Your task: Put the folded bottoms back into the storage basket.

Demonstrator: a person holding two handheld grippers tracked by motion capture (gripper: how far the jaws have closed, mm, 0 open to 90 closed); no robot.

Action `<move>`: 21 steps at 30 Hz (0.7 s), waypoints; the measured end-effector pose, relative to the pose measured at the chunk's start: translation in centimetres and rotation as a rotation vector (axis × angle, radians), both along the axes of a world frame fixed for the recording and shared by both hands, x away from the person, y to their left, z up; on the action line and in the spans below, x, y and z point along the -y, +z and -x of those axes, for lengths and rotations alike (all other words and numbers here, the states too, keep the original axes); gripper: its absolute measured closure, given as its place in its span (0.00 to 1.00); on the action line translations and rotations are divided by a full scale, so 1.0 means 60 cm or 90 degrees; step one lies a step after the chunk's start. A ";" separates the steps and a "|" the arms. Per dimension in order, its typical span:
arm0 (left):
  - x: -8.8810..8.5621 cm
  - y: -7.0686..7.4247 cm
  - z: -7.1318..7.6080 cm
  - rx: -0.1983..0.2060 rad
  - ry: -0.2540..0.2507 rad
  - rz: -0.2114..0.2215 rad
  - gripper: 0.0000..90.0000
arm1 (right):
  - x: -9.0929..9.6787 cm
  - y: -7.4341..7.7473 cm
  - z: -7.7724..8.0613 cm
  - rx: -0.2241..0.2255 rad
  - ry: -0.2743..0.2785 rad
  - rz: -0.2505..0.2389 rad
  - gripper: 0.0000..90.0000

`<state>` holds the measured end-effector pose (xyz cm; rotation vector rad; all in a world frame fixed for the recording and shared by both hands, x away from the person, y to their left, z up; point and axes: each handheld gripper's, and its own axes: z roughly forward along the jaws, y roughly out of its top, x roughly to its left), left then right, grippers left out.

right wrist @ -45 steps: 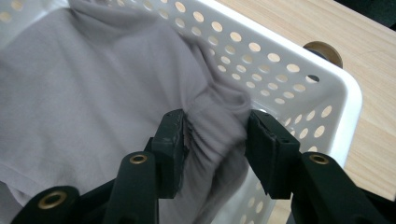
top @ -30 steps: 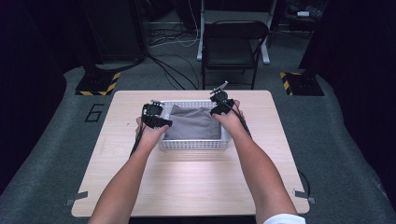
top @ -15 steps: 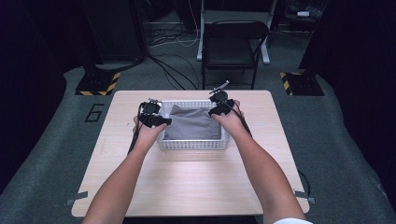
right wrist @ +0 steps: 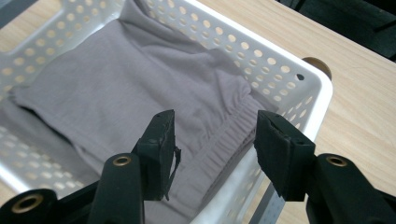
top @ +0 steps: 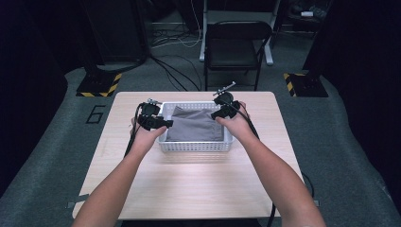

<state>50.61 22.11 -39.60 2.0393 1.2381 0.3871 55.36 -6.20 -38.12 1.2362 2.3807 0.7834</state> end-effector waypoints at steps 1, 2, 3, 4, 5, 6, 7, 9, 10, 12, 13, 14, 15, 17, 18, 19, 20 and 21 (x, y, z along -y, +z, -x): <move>0.000 0.002 0.004 0.000 -0.007 -0.001 0.55 | 0.001 0.001 0.004 -0.001 0.000 -0.001 0.52; 0.001 0.004 0.008 0.003 -0.009 0.000 0.56 | 0.004 0.002 0.008 -0.003 0.005 -0.001 0.52; -0.001 0.007 0.011 0.005 -0.017 -0.002 0.56 | 0.006 0.002 0.013 0.000 0.009 -0.005 0.52; -0.001 0.009 0.016 0.006 -0.021 0.002 0.56 | 0.009 0.003 0.018 -0.005 0.010 -0.007 0.52; -0.001 0.011 0.020 0.010 -0.020 0.006 0.56 | 0.013 0.003 0.022 -0.007 0.012 -0.011 0.52; -0.001 0.011 0.025 0.015 -0.017 0.015 0.56 | 0.015 0.004 0.028 -0.008 0.011 -0.015 0.52; -0.001 0.012 0.031 0.016 -0.019 0.014 0.56 | 0.018 0.003 0.032 -0.007 0.018 -0.018 0.52; 0.000 0.013 0.038 0.019 -0.023 0.012 0.56 | 0.022 0.003 0.044 -0.005 0.026 -0.021 0.52; -0.001 0.014 0.042 0.021 -0.025 0.017 0.56 | 0.024 0.002 0.050 -0.004 0.031 -0.022 0.52; 0.000 0.013 0.051 0.024 -0.030 0.023 0.56 | 0.027 0.000 0.061 -0.005 0.039 -0.024 0.52; 0.000 0.012 0.055 0.025 -0.034 0.023 0.56 | 0.028 -0.002 0.067 -0.004 0.043 -0.024 0.52; 0.000 0.011 0.059 0.026 -0.037 0.022 0.56 | 0.029 -0.003 0.073 -0.001 0.046 -0.022 0.52; 0.001 0.009 0.063 0.025 -0.040 0.021 0.56 | 0.030 -0.005 0.079 0.000 0.050 -0.023 0.52; -0.001 0.006 0.069 0.026 -0.054 0.009 0.56 | 0.031 -0.007 0.090 -0.002 0.060 -0.024 0.52; -0.001 0.005 0.073 0.024 -0.058 0.011 0.56 | 0.032 -0.009 0.095 0.002 0.060 -0.023 0.52; -0.001 0.003 0.077 0.026 -0.060 0.010 0.56 | 0.034 -0.011 0.100 0.001 0.066 -0.026 0.52; -0.001 0.001 0.081 0.028 -0.064 0.010 0.56 | 0.034 -0.012 0.105 0.001 0.065 -0.027 0.52; -0.001 -0.001 0.085 0.026 -0.065 0.011 0.55 | 0.035 -0.013 0.110 -0.001 0.066 -0.029 0.52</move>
